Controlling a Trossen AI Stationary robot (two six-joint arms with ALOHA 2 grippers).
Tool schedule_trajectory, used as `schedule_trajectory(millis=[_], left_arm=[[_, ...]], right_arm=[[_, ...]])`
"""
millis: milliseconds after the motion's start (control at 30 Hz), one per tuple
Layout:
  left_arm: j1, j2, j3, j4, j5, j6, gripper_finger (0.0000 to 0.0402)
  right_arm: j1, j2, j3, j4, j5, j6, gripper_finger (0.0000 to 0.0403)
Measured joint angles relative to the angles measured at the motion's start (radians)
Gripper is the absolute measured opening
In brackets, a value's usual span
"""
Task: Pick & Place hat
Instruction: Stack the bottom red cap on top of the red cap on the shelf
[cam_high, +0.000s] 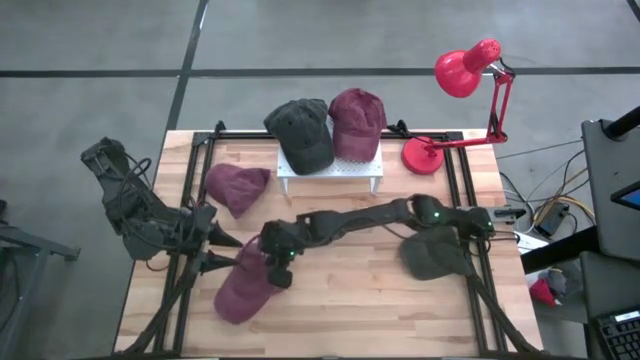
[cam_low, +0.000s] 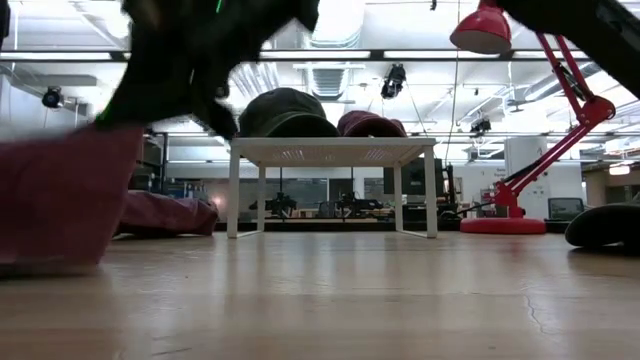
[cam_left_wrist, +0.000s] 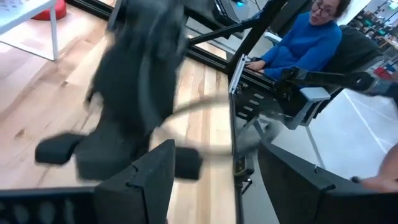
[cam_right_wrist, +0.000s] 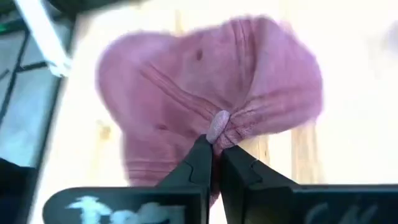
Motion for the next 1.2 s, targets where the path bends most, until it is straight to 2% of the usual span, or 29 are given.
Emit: schedule_trajectory(millis=[100, 200, 300, 400, 467, 633, 833, 1100, 1200], left_arm=[[0.0, -0.001, 0.0, 0.0, -0.038, 0.027, 0.0223], [0.001, 0.001, 0.0, 0.001, -0.134, 0.037, 0.0223], [0.001, 0.003, 0.0, 0.014, -0.21, 0.025, 0.0223], [0.001, 0.008, 0.0, 0.049, -0.228, 0.011, 0.0223], [0.005, 0.013, 0.0, 0.078, -0.249, 0.06, 0.0223], [0.012, 0.044, -0.001, 0.08, -0.321, 0.08, 0.0223], [0.022, 0.066, -0.034, 0.081, -0.412, -0.101, 0.0223], [0.053, 0.092, -0.17, 0.113, -0.599, -0.5, 0.0223], [0.069, 0.101, -0.235, 0.14, -0.627, -0.683, 0.0223]], right_arm=[[0.003, -0.069, 0.007, -0.061, -0.003, -0.03, 0.001], [0.01, -0.14, 0.007, -0.125, -0.023, -0.071, 0.0009], [0.01, -0.218, 0.006, -0.173, -0.117, -0.091, 0.0009], [0.009, -0.296, 0.004, -0.2, -0.209, -0.118, 0.0009], [0.005, -0.343, 0.003, -0.217, -0.263, -0.139, 0.0009], [0.005, -0.464, 0.001, -0.293, -0.284, -0.185, 0.0008], [0.017, -0.617, 0.001, -0.336, -0.285, -0.301, 0.0008], [0.021, -0.747, 0.001, -0.33, -0.279, -0.36, 0.0008], [0.022, -0.768, 0.001, -0.336, -0.279, -0.363, 0.0008]])
